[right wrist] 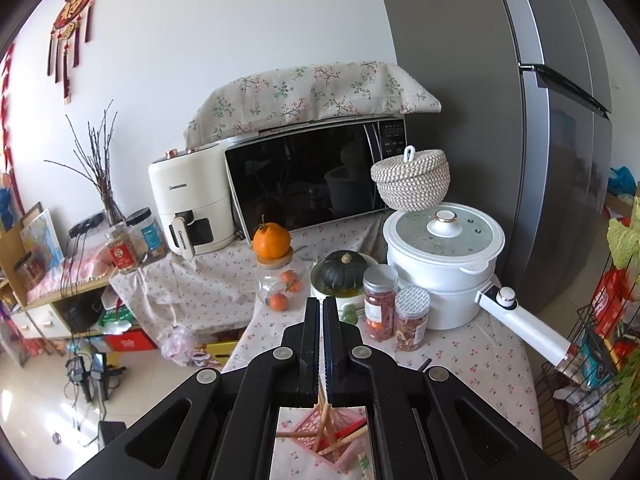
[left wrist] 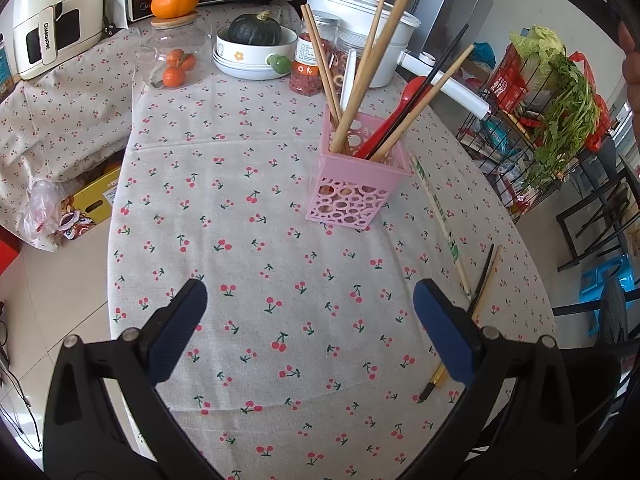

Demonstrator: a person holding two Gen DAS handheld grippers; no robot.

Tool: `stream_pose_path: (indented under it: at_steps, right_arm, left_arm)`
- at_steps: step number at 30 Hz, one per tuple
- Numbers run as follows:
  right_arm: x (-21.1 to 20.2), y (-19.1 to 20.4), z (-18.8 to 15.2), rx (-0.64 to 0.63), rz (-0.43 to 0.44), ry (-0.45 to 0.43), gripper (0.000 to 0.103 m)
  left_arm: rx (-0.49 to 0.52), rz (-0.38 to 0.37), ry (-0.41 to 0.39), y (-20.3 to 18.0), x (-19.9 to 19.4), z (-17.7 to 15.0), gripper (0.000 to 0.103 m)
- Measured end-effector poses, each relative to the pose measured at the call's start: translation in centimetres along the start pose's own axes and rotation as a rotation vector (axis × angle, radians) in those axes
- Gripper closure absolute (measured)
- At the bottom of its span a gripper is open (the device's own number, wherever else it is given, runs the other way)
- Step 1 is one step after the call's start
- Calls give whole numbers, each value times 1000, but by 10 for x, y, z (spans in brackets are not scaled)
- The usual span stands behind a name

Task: Organize utensils
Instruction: 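Lift the wrapped chopstick with the right tool toward the pink basket, then lower the wrapped chopstick into the pink basket and open the right tool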

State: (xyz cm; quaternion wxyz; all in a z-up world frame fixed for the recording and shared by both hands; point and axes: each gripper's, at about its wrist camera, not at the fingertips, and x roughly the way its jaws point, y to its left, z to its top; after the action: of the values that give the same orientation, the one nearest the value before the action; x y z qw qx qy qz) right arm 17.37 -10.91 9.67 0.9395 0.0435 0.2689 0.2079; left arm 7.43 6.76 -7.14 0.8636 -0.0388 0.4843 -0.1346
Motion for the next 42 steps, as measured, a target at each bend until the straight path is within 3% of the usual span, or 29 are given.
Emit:
stream_pose_path:
  at_steps: [1, 3, 4, 5, 11, 16, 21, 22, 23, 31, 36, 42]
  right_arm:
    - [-1, -2, -7, -10, 13, 25, 98]
    - [1, -8, -25, -38, 10, 94, 76]
    - [5, -13, -36, -44, 10, 130, 54]
    - [9, -17, -49, -49, 11, 168, 44]
    - [58, -31, -123, -138, 18, 448, 45]
    - [90, -39, -156, -181, -11, 543, 49]
    - [109, -45, -168, -196, -38, 576, 75]
    - [111, -46, -170, -199, -36, 576, 85]
    - [111, -44, -171, -206, -35, 573, 92]
    - [65, -25, -151, -218, -29, 440, 93]
    - [22, -5, -115, -188, 28, 227, 93]
    - [25, 7, -81, -78, 66, -31, 93]
  left_arm:
    - [-1, 1, 3, 1, 0, 0, 1]
    - [-6, 2, 11, 3, 1, -1, 1]
    - [-11, -2, 16, 3, 1, -1, 1]
    - [-17, -7, 18, 4, 1, -1, 1]
    - [-23, -2, 24, 4, 3, -1, 1]
    - [-24, 8, 35, 6, 8, -1, 1]
    - [-20, 4, 39, 5, 9, -1, 1]
    - [-19, 2, 40, 4, 8, -1, 1]
    - [-17, 1, 39, 4, 8, -1, 1]
    - [-19, 0, 34, 4, 6, -2, 1]
    - [-25, -1, 30, 5, 4, -2, 1]
    - [-20, 0, 34, 5, 5, -2, 1]
